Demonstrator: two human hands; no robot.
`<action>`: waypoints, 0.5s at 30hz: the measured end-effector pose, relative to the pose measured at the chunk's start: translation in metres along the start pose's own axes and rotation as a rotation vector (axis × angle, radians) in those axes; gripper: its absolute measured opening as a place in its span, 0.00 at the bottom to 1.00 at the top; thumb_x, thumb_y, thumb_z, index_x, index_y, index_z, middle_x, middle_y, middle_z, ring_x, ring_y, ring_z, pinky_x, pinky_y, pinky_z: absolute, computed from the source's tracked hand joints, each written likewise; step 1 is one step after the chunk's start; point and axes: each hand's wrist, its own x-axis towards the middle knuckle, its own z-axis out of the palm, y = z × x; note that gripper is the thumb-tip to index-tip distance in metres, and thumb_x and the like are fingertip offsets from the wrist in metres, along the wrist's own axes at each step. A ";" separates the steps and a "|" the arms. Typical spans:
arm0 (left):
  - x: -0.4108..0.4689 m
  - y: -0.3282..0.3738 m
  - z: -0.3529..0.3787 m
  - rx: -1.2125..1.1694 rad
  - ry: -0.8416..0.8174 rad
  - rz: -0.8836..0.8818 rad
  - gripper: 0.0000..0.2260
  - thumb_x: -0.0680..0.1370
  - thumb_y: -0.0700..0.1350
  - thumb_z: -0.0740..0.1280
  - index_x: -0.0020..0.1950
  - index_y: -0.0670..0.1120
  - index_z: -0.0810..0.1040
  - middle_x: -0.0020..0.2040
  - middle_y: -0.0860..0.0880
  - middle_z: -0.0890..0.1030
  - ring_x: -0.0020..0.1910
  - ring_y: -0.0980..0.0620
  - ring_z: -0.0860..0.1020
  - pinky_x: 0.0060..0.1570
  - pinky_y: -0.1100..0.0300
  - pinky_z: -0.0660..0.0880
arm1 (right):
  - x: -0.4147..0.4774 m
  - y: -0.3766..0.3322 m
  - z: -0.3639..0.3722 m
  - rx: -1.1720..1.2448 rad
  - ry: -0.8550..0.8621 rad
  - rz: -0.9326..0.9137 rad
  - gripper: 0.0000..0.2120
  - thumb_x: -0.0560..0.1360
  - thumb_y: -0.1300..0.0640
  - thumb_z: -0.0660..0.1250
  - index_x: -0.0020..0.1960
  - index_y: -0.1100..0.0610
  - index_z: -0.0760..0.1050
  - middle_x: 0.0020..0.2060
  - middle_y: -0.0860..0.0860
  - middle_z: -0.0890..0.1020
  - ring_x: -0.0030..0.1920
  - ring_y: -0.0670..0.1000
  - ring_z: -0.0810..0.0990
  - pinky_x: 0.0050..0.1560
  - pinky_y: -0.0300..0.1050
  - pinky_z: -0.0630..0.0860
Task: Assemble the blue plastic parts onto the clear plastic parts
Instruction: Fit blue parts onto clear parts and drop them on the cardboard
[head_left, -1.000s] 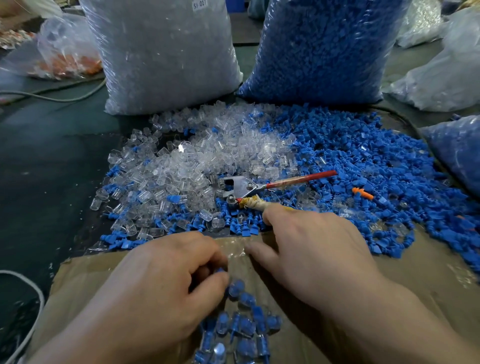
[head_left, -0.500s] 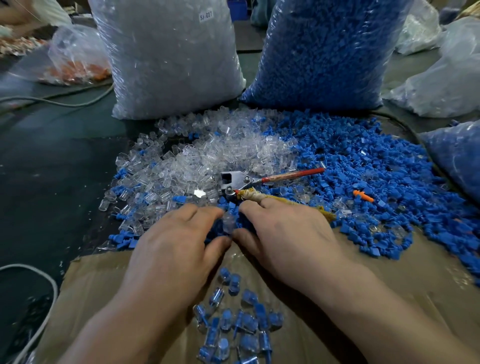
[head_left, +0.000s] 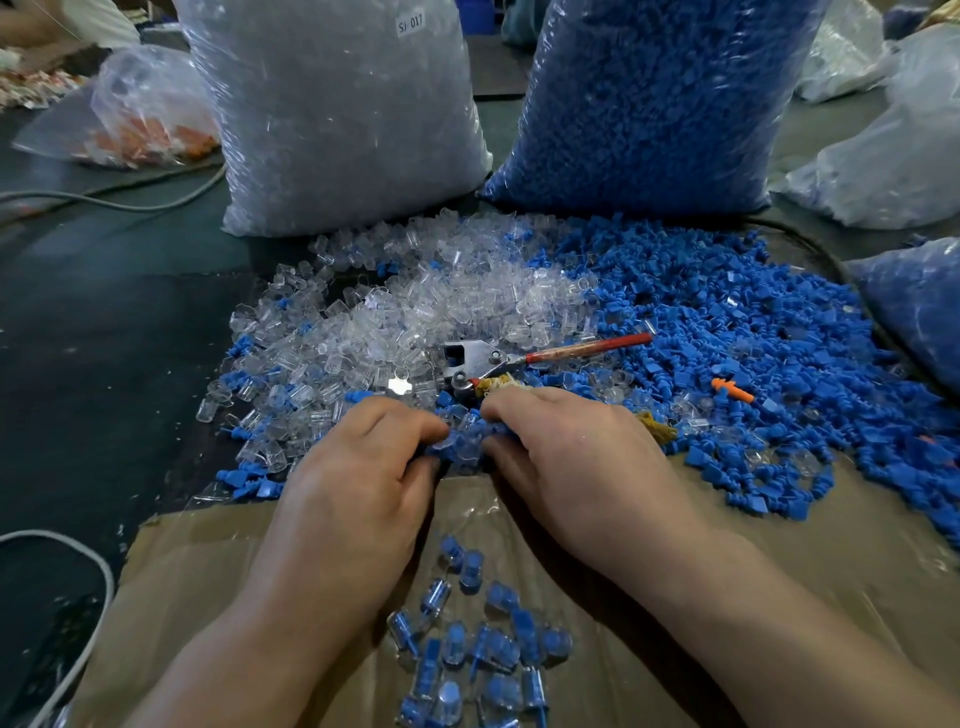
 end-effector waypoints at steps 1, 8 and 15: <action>0.000 0.000 0.000 -0.015 0.021 0.005 0.10 0.76 0.42 0.71 0.55 0.53 0.81 0.50 0.61 0.76 0.53 0.65 0.74 0.48 0.77 0.69 | 0.000 0.000 0.000 0.008 0.009 -0.001 0.06 0.81 0.48 0.58 0.54 0.47 0.71 0.43 0.46 0.79 0.43 0.53 0.77 0.42 0.52 0.74; -0.002 0.001 0.000 0.061 -0.040 0.055 0.14 0.74 0.54 0.69 0.59 0.55 0.82 0.50 0.60 0.74 0.45 0.62 0.71 0.45 0.72 0.64 | 0.000 -0.003 -0.004 0.049 -0.028 -0.024 0.08 0.81 0.46 0.57 0.57 0.46 0.71 0.46 0.45 0.79 0.45 0.52 0.77 0.45 0.52 0.74; -0.001 0.004 0.000 0.109 -0.067 0.062 0.12 0.74 0.55 0.67 0.53 0.53 0.83 0.46 0.58 0.77 0.44 0.56 0.74 0.41 0.59 0.70 | -0.001 -0.006 -0.002 0.071 -0.063 -0.030 0.09 0.81 0.47 0.58 0.59 0.45 0.72 0.49 0.45 0.79 0.49 0.52 0.77 0.48 0.53 0.75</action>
